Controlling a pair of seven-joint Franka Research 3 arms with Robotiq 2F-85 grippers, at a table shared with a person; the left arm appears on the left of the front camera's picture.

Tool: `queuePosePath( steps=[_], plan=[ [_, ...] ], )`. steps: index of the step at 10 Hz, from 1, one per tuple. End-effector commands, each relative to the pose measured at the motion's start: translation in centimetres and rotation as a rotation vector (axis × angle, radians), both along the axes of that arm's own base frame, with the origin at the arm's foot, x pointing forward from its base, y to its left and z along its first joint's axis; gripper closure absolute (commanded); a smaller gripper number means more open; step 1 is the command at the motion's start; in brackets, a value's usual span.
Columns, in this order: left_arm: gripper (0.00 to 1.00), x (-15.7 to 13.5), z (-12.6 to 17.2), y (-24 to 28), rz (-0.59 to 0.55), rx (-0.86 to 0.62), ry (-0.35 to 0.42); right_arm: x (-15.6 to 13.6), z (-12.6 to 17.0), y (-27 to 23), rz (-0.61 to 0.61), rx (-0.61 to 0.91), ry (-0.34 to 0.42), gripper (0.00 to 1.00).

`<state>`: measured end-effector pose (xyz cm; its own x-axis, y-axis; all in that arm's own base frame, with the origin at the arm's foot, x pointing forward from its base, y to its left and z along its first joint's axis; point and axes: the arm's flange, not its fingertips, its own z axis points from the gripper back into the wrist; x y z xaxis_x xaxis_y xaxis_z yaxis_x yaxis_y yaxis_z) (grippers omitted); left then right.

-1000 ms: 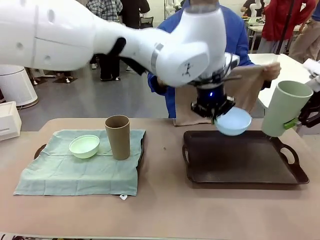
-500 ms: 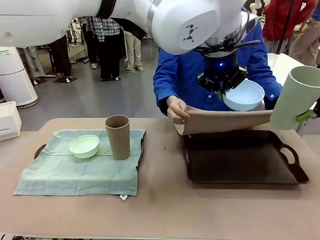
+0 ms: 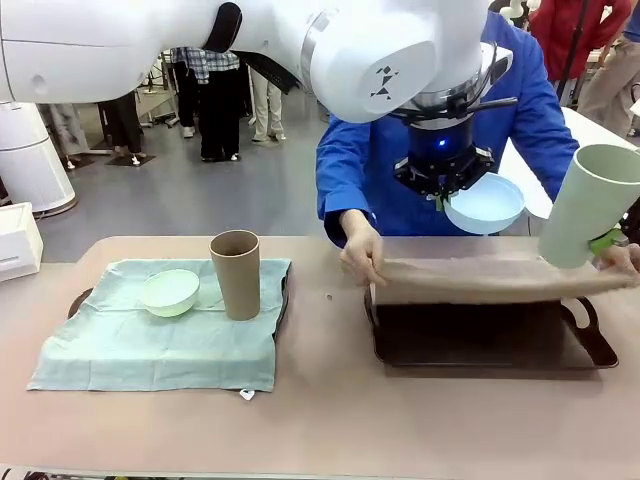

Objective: Set up a tray with a mat and arrange the tableware.
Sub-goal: Pick up the Picnic Bowl and Reusable plastic cup from the Handle tray in front of the human's position and hold them in the air, then place the Picnic Bowl and Reusable plastic cup back onto the Handle tray in front of the human's position.

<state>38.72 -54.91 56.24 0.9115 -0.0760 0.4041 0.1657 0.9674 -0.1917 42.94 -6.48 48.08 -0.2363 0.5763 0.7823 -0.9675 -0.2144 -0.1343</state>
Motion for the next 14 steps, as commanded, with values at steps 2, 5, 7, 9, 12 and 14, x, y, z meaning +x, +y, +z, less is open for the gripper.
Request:
queuePosePath(
  steps=[2, 5, 7, 9, 12, 14],
  plan=[
    [1.0, 0.01, 0.46, 0.16, -0.009, -0.011, 0.0, 0.33, 0.44, -0.01, 0.003, -0.005, -0.013, 1.0],
    [1.0, 0.01, 0.46, 0.16, -0.009, -0.011, 0.0, 0.33, 0.44, -0.01, 0.003, -0.005, -0.013, 1.0],
    [1.0, 0.01, 0.46, 0.16, -0.009, -0.011, 0.0, 0.33, 0.44, -0.01, 0.003, -0.005, -0.013, 1.0],
    [1.0, 0.01, 0.46, 0.16, -0.009, -0.011, 0.0, 0.33, 0.44, -0.01, 0.003, -0.005, -0.013, 1.0],
    [1.0, 0.01, 0.46, 0.16, -0.009, -0.011, 0.0, 0.33, 0.44, -0.01, 0.003, -0.005, -0.013, 1.0],
    [1.0, 0.01, 0.46, 0.16, -0.009, -0.011, 0.0, 0.33, 0.44, -0.01, 0.003, -0.005, -0.013, 1.0]
  ],
)
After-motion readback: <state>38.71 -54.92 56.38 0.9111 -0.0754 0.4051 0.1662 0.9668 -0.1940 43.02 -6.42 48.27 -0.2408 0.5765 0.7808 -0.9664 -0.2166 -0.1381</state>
